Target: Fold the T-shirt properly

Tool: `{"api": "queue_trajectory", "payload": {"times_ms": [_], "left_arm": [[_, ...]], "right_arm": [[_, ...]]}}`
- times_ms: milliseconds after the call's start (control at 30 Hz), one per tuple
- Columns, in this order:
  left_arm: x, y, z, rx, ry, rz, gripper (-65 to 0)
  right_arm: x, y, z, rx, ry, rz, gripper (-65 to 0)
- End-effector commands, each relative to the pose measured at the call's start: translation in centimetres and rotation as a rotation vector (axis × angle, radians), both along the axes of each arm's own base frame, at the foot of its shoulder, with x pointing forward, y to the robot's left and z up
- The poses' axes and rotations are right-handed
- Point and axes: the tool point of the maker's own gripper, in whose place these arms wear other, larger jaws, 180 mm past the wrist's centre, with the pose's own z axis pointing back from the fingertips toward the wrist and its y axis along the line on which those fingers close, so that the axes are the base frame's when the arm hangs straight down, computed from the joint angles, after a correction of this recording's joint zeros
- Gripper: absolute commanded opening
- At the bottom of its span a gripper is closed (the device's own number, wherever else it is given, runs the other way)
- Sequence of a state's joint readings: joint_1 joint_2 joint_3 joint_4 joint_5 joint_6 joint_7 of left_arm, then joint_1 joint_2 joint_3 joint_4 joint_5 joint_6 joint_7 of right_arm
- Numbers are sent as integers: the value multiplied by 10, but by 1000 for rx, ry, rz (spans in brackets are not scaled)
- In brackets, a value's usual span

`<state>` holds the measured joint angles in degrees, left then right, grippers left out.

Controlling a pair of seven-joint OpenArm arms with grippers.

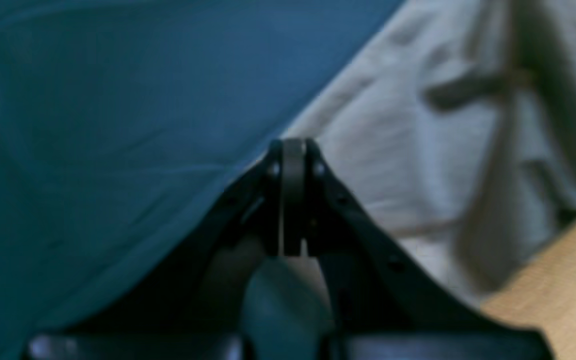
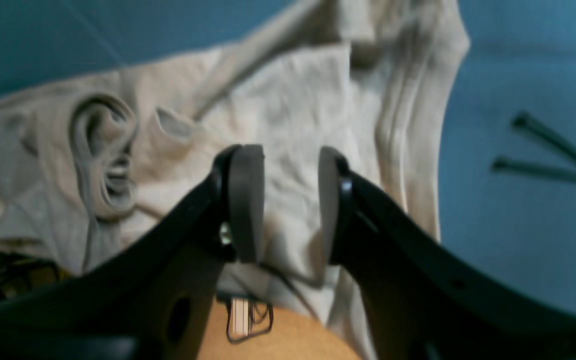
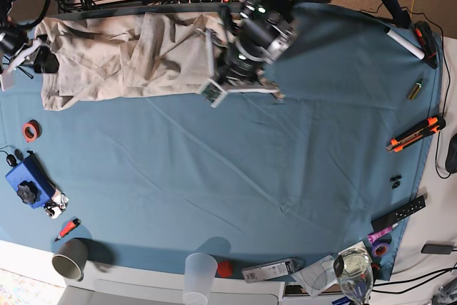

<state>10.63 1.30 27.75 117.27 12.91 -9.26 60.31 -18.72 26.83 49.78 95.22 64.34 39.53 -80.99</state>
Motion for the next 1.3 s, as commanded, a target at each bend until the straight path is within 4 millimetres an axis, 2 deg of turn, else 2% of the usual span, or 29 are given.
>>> {"api": "queue_trajectory", "payload": {"times_ms": [0,167,300,400,533,700,900,1133,1267], "left_arm": [[12,10,9,-7,-45,35,-650],[32,71,-1,-39,2,167,-650],[30,89,-3,-131,66,137,-650],[28,92,-1,-171,77,106,-650],[27,93,-1,-171,80,100,-650],[26,93,-2,-171,83,100,-650],[26,93,-2,-171,83,100,-650],[26,93,-2,-171,82,100,-650],[25,93,-3,-171,86,100,-650]], "right_arm": [[10,-6,17,-32,-51,12,-460],[22,-14,23,-54,-63,-32,-460],[24,-28,20,-128,-37,-67,-460],[19,-36,16,-195,-7,-53,-453],[13,-41,10,-224,30,-61,-338],[1,-40,2,-220,81,-54,-334],[16,-35,13,-149,-15,-91,-334],[6,-43,-27,4,75,-135,-334],[14,-50,-34,147,49,-185,-334]]}}
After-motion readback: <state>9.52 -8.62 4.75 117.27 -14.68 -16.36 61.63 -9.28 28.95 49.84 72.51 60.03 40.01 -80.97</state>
